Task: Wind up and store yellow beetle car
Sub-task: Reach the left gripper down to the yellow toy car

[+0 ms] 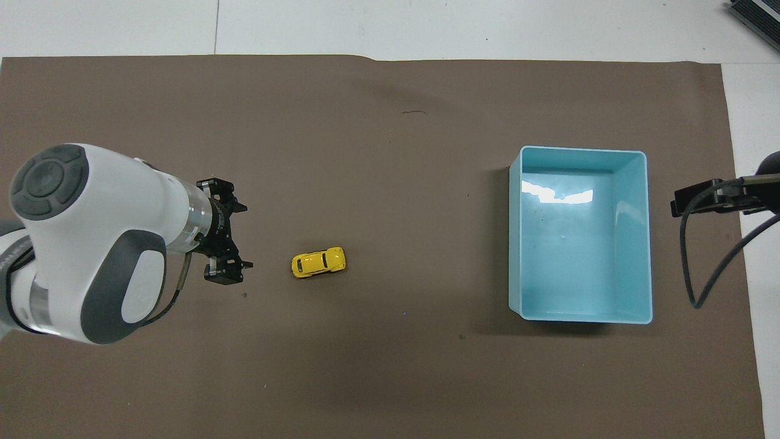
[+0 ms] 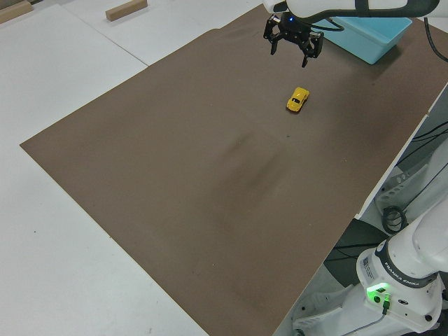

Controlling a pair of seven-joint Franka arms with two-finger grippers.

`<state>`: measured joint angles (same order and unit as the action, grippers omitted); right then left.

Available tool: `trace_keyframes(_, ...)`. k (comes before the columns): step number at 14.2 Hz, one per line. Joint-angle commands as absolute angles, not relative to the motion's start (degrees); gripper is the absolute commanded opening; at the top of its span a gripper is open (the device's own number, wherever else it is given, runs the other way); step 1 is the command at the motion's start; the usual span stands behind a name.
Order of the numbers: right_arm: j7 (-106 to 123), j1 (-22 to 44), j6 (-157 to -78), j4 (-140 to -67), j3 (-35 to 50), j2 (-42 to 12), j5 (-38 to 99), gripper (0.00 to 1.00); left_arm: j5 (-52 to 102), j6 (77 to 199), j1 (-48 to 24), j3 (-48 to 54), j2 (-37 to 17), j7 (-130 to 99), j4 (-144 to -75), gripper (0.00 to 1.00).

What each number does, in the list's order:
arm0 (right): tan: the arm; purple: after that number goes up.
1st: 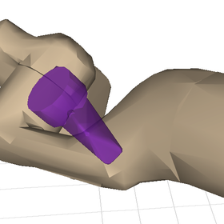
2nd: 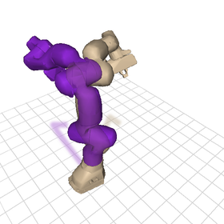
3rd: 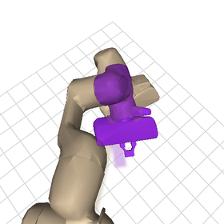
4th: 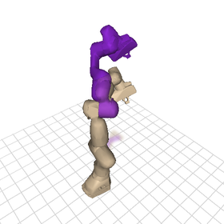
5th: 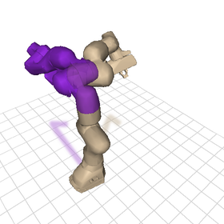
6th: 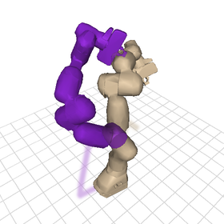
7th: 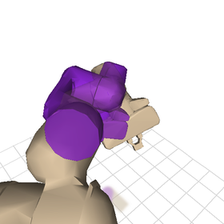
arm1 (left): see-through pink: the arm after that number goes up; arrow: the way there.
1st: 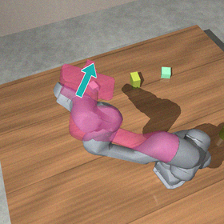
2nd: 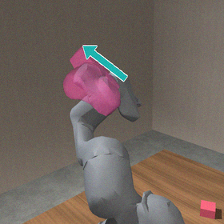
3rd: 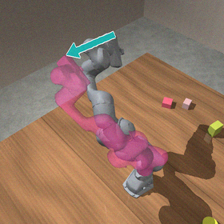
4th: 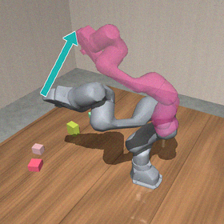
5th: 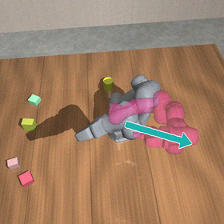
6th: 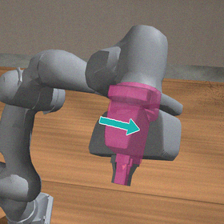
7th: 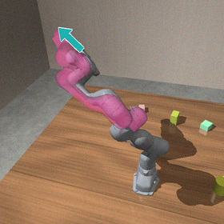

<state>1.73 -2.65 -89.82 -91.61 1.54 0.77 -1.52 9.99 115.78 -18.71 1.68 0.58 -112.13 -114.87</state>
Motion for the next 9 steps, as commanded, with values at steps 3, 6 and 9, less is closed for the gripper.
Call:
trace_keyframes(3, 3.3, -3.3, -89.5, -91.0, 1.8, 0.4, -1.7, 1.00, 10.4, 124.0, -27.4, 0.6, -3.7, -123.2, -117.7, 1.00)
trace_keyframes(6, 3.2, -3.3, -89.5, -91.0, 1.8, 0.4, -1.7, 1.00, 10.4, 133.3, -31.0, 0.6, -4.5, -124.4, -124.3, 1.00)
trace_keyframes(9, 3.2, -3.3, -89.5, -91.0, 1.8, 0.4, -1.7, 1.00, 10.4, 137.5, -31.9, 0.5, -4.3, -125.5, -128.6, 1.00)
